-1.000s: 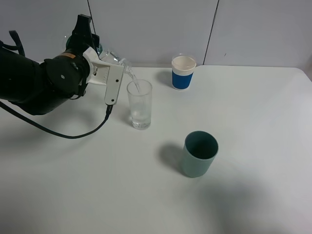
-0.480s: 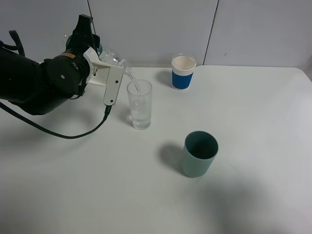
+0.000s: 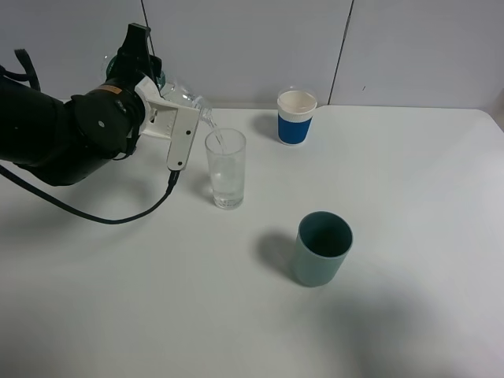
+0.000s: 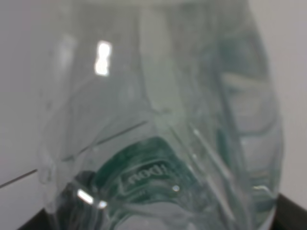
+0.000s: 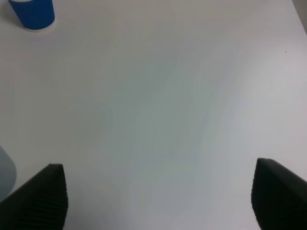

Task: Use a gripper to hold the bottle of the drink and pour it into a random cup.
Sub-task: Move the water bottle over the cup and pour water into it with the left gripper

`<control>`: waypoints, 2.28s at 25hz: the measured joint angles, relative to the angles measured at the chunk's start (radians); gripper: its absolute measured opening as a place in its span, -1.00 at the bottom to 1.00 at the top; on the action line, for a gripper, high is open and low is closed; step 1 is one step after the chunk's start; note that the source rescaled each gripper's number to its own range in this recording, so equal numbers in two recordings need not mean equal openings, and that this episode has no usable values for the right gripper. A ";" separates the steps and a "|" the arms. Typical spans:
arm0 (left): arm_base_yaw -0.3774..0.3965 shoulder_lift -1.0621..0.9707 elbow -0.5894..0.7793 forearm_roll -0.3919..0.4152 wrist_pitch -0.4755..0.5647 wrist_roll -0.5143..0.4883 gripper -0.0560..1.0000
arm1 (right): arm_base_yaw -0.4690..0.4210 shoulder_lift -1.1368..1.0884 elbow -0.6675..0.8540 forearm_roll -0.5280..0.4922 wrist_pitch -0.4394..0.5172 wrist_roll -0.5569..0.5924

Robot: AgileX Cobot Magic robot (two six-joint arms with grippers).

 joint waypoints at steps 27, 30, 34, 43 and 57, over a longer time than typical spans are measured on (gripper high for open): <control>0.000 0.000 0.000 0.000 -0.005 0.039 -0.81 | 0.000 0.000 0.000 0.000 0.000 0.000; 0.000 0.000 -0.001 0.000 -0.007 0.046 -0.81 | 0.000 0.000 0.000 0.000 0.000 0.000; 0.000 0.000 -0.001 0.000 -0.009 0.077 -0.81 | 0.000 0.000 0.000 0.000 0.000 0.000; 0.000 0.000 -0.001 0.000 -0.015 0.115 -0.81 | 0.000 0.000 0.000 0.000 0.000 0.000; 0.000 0.000 -0.001 0.001 -0.016 0.170 -0.81 | 0.000 0.000 0.000 0.000 0.000 0.000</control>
